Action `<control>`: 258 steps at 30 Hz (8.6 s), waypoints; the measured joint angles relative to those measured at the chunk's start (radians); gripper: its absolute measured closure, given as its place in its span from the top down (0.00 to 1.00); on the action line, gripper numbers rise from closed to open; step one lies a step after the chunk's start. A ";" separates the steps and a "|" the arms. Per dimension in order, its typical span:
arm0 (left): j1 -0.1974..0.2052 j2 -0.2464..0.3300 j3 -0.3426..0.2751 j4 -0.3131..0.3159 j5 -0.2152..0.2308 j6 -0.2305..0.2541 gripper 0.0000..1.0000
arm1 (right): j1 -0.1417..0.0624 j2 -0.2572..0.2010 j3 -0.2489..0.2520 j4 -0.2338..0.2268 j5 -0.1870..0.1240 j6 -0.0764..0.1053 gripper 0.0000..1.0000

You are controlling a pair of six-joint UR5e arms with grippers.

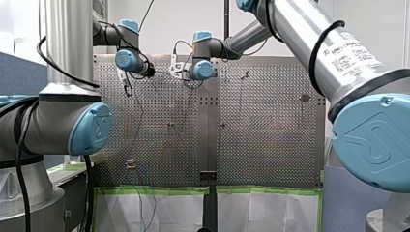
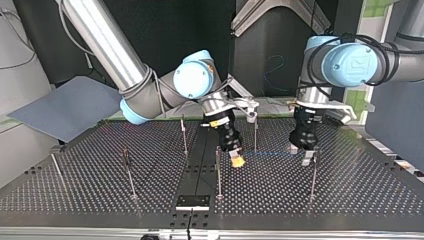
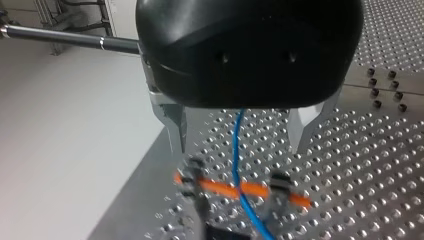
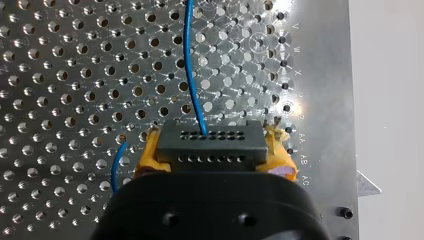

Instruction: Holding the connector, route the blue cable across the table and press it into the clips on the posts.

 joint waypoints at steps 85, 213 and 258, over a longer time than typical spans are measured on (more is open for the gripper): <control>-0.035 -0.078 0.033 -0.095 -0.163 0.084 0.00 | 0.008 0.008 0.095 0.017 -0.001 0.012 0.00; -0.034 -0.078 0.033 -0.095 -0.163 0.084 0.10 | -0.015 0.010 0.224 0.009 -0.003 0.003 0.00; -0.034 -0.078 0.033 -0.095 -0.163 0.084 0.10 | -0.015 0.010 0.224 0.009 -0.003 0.003 0.00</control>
